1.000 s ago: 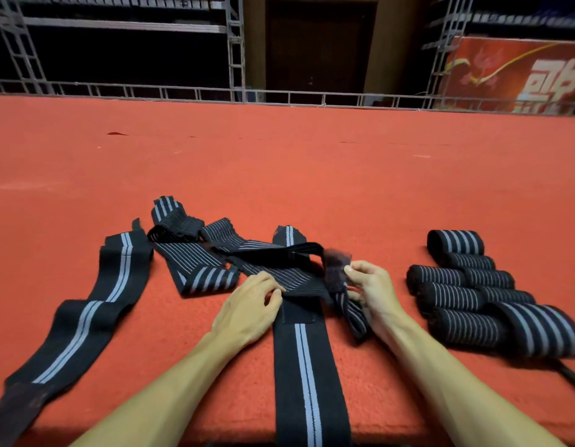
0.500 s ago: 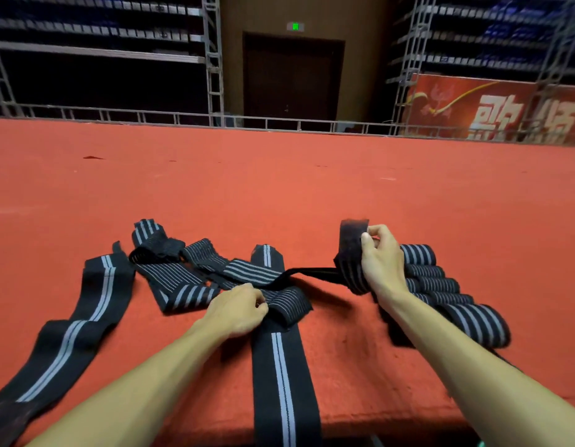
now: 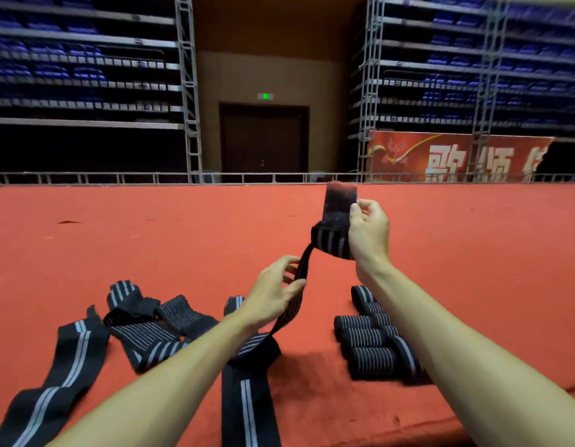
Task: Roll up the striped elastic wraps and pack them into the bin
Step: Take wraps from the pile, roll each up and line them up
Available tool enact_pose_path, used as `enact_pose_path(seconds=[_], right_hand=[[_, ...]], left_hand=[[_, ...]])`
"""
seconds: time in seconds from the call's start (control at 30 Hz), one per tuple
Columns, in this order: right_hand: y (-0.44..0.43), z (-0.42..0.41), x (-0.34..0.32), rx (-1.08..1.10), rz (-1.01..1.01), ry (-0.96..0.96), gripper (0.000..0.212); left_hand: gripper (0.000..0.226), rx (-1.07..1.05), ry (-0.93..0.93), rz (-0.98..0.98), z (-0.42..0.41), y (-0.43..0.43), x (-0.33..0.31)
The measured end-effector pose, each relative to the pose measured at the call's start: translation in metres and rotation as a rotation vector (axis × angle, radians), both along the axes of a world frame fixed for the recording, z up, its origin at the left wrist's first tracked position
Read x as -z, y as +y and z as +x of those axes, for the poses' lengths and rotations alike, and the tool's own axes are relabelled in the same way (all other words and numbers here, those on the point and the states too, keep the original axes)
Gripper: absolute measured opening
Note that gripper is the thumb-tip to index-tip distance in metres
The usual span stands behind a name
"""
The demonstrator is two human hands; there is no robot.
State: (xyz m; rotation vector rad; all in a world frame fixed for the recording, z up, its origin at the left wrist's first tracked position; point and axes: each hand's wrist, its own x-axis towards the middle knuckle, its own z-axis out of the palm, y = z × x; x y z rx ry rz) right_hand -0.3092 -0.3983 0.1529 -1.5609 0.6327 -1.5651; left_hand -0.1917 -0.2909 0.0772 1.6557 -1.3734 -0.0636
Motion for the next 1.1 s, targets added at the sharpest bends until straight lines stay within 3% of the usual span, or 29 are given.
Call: enact_pose_path(seconds=[0.1, 0.27, 0.33, 0.43, 0.53, 0.63, 0.73, 0.83, 0.87, 1.0, 1.1], right_hand=[[-0.002, -0.020, -0.015, -0.039, -0.091, 0.011, 0.009], [-0.011, -0.054, -0.029, -0.127, -0.278, 0.141, 0.010], [-0.016, -0.066, -0.031, -0.148, -0.295, 0.203, 0.011], [-0.019, -0.079, -0.034, -0.149, -0.303, 0.266, 0.016], [-0.017, -0.089, -0.034, -0.091, -0.302, 0.306, 0.013], [-0.008, -0.094, -0.028, -0.177, -0.080, 0.229, 0.011], [0.004, -0.092, -0.020, -0.549, 0.324, -0.091, 0.027], [0.012, -0.093, -0.013, -0.843, 0.393, -0.304, 0.032], [0.015, -0.091, -0.011, -0.834, 0.353, -0.263, 0.030], [0.025, -0.070, -0.007, -0.454, 0.267, -0.079, 0.035], [0.024, -0.061, -0.010, -0.416, 0.296, -0.069, 0.028]], left_hand=[[0.017, -0.032, -0.009, -0.062, -0.007, 0.002, -0.022], [0.024, -0.028, 0.033, 0.095, -0.021, 0.015, -0.065], [0.021, -0.035, 0.073, 0.135, -0.024, 0.021, -0.080], [0.035, 0.046, 0.090, 0.246, -0.031, 0.033, -0.091], [0.027, 0.021, 0.091, 0.216, -0.036, 0.040, -0.090], [0.026, -0.040, 0.198, 0.177, -0.040, 0.046, -0.087], [0.025, 0.005, 0.401, 0.156, -0.049, 0.055, -0.082], [0.022, 0.071, 0.523, 0.119, -0.059, 0.064, -0.082], [0.020, 0.088, 0.548, 0.114, -0.061, 0.066, -0.082], [0.017, 0.259, 0.647, 0.160, -0.072, 0.077, -0.084], [0.026, 0.447, 0.667, 0.234, -0.079, 0.082, -0.087]])
